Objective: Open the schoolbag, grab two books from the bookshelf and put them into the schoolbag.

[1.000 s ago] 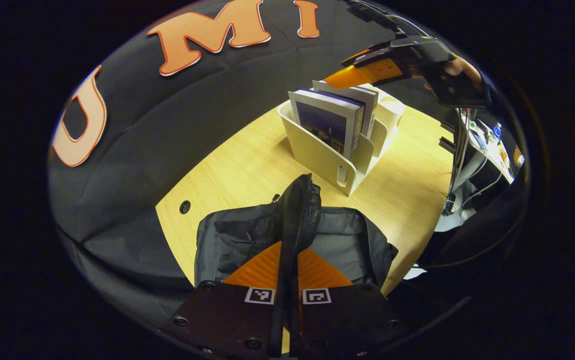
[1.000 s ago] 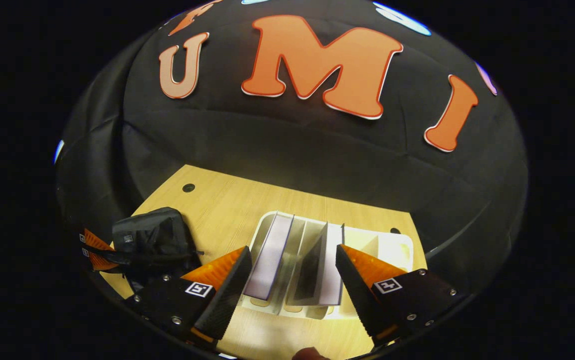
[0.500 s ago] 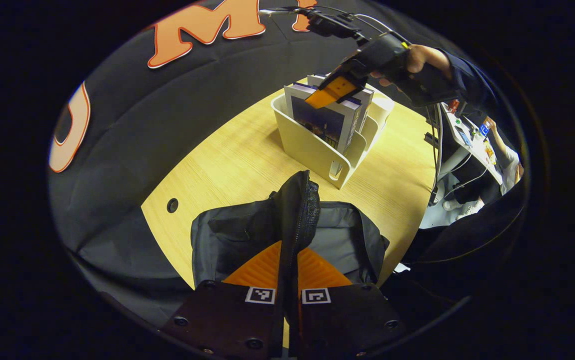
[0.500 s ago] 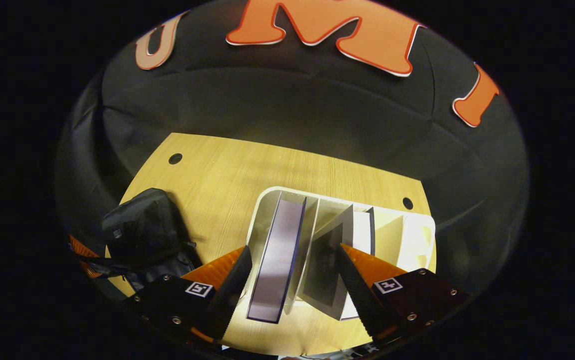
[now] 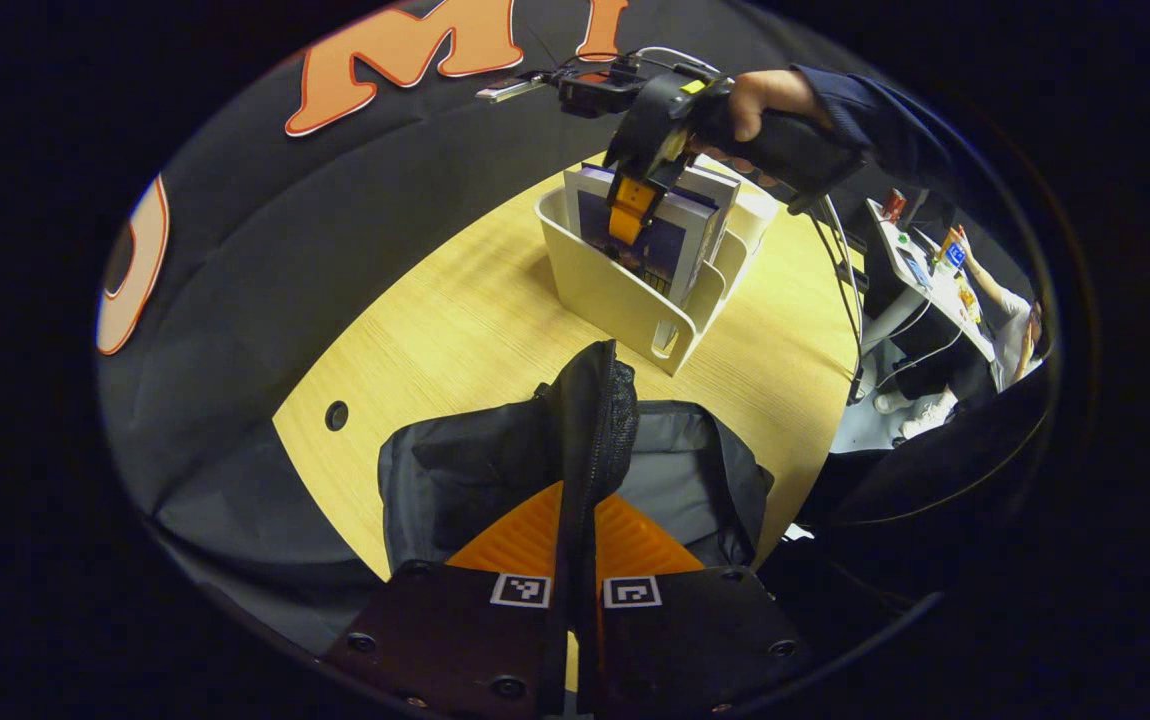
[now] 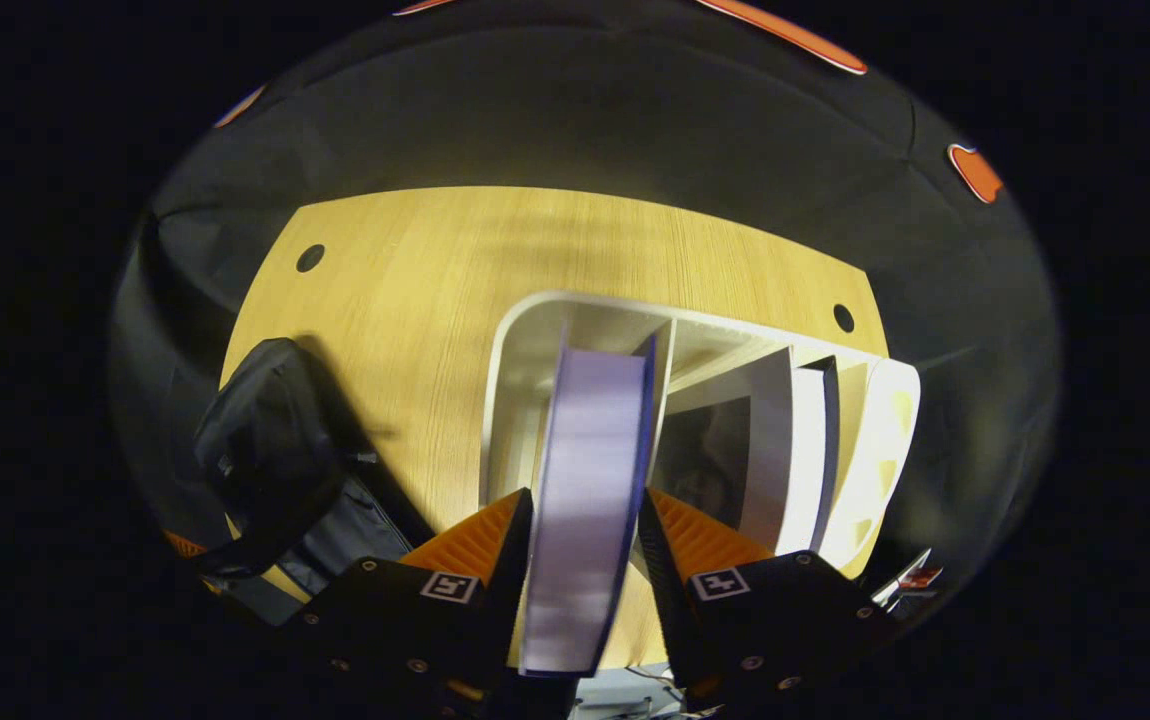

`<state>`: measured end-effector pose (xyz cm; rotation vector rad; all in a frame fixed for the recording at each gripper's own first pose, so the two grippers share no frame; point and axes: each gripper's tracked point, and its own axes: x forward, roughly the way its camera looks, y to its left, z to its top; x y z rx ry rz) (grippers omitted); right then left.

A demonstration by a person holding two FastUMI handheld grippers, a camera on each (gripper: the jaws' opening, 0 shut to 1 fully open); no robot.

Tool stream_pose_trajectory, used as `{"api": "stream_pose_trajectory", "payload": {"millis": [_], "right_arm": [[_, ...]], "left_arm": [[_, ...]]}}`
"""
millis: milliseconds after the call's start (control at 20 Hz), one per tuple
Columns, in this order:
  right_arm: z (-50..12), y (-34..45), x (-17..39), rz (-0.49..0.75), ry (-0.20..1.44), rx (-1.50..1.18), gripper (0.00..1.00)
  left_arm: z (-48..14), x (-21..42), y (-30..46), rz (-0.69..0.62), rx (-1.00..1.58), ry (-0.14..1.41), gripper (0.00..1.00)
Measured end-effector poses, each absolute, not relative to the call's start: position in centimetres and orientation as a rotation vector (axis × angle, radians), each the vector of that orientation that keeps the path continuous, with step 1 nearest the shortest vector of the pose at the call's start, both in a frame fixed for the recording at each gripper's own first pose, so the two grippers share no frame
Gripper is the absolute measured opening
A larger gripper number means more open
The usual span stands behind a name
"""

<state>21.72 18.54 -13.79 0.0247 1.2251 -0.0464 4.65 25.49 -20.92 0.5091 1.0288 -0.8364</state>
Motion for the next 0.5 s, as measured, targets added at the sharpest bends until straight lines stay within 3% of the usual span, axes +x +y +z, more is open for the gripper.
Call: {"api": "stream_pose_trajectory", "payload": {"millis": [50, 150, 250, 300, 350, 500], "right_arm": [[-13.5, 19.2, 21.6, -0.046, 1.231, 0.079, 0.49], [-13.0, 18.9, 20.8, -0.062, 1.238, 0.115, 0.39], [-12.4, 18.1, 20.0, -0.08, 1.223, 0.131, 0.39], [-11.9, 17.8, 19.5, -0.086, 1.213, 0.146, 0.31], [-11.4, 17.7, 18.9, -0.089, 1.204, 0.167, 0.38], [-10.2, 17.4, 16.9, -0.083, 1.172, 0.211, 0.38]], "left_arm": [[-20.9, 4.7, 25.5, -0.838, 0.508, 1.026, 0.05], [-20.9, 4.8, 25.7, -0.841, 0.502, 1.024, 0.05], [-21.1, 4.9, 25.5, -0.849, 0.495, 1.022, 0.05], [-21.0, 4.6, 25.5, -0.854, 0.491, 1.021, 0.05], [-21.1, 4.6, 25.5, -0.856, 0.486, 1.022, 0.05], [-21.4, 4.4, 25.7, -0.862, 0.474, 1.03, 0.05]]}}
